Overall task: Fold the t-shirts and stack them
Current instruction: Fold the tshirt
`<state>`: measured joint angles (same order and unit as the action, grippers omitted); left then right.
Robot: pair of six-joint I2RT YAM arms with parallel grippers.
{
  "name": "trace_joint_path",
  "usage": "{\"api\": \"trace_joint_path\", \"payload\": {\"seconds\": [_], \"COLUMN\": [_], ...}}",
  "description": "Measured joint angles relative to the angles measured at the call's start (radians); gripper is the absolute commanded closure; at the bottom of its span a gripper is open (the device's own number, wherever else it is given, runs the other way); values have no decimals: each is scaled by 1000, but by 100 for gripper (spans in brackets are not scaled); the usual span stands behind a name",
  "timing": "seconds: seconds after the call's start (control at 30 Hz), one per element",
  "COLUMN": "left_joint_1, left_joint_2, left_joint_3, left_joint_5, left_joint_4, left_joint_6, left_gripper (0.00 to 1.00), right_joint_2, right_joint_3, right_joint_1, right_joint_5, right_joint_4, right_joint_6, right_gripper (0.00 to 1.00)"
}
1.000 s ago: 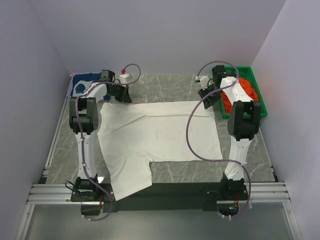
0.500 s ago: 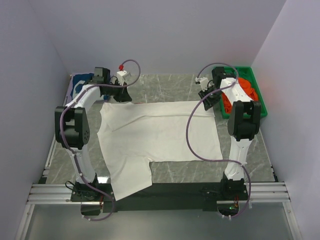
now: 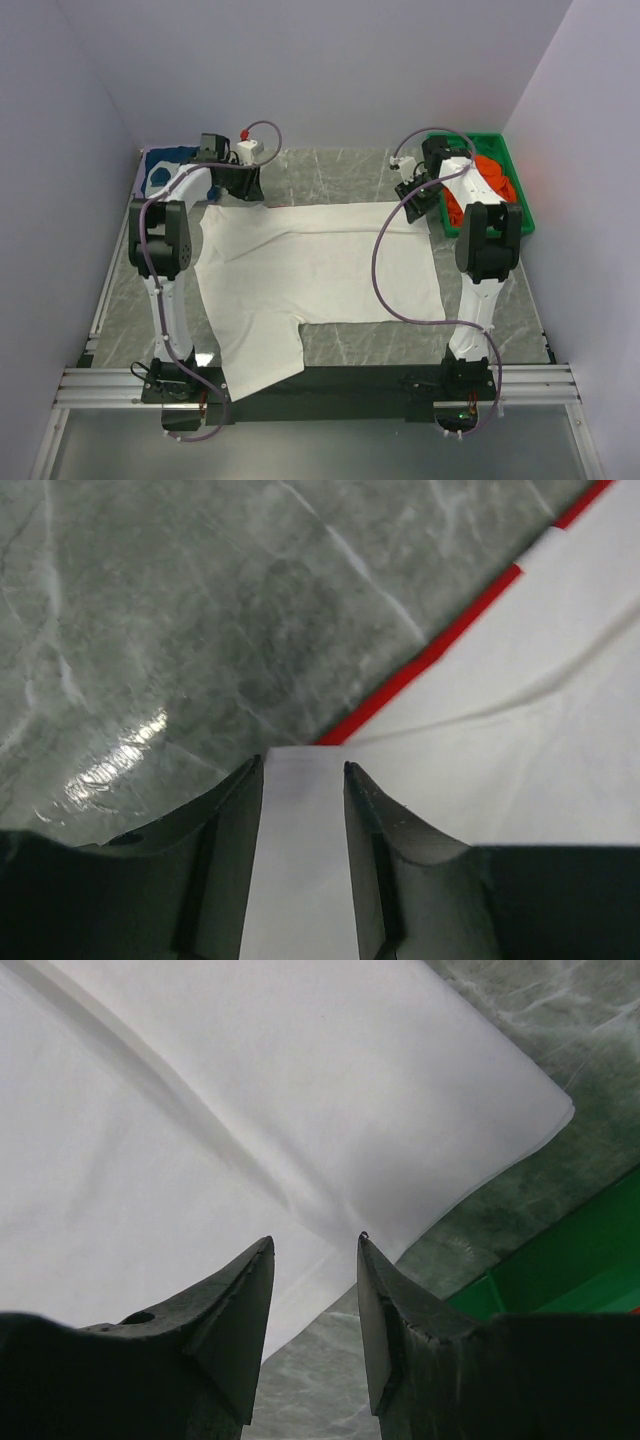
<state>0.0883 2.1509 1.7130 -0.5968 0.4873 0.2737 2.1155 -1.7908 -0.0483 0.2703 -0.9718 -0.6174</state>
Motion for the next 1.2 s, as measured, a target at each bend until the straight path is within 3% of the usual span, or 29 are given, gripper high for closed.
{"api": "trace_joint_path", "payload": {"seconds": [0.23,0.7,1.2], "left_joint_1": [0,21,58], "left_joint_2": [150,158,106], "left_joint_3": [105,104,10], "left_joint_5": [79,92,221], "left_joint_4": [7,-5,-83], "left_joint_6": [-52,-55,-78], "left_gripper": [56,57,81], "right_joint_2": [0,0,0], "right_joint_3": [0,-3,-6], "right_joint_1": [-1,-2,-2], "right_joint_5": [-1,-19,-27], "right_joint_4": [0,0,7], "right_joint_6": [0,-1,-1], "right_gripper": [54,54,54]}}
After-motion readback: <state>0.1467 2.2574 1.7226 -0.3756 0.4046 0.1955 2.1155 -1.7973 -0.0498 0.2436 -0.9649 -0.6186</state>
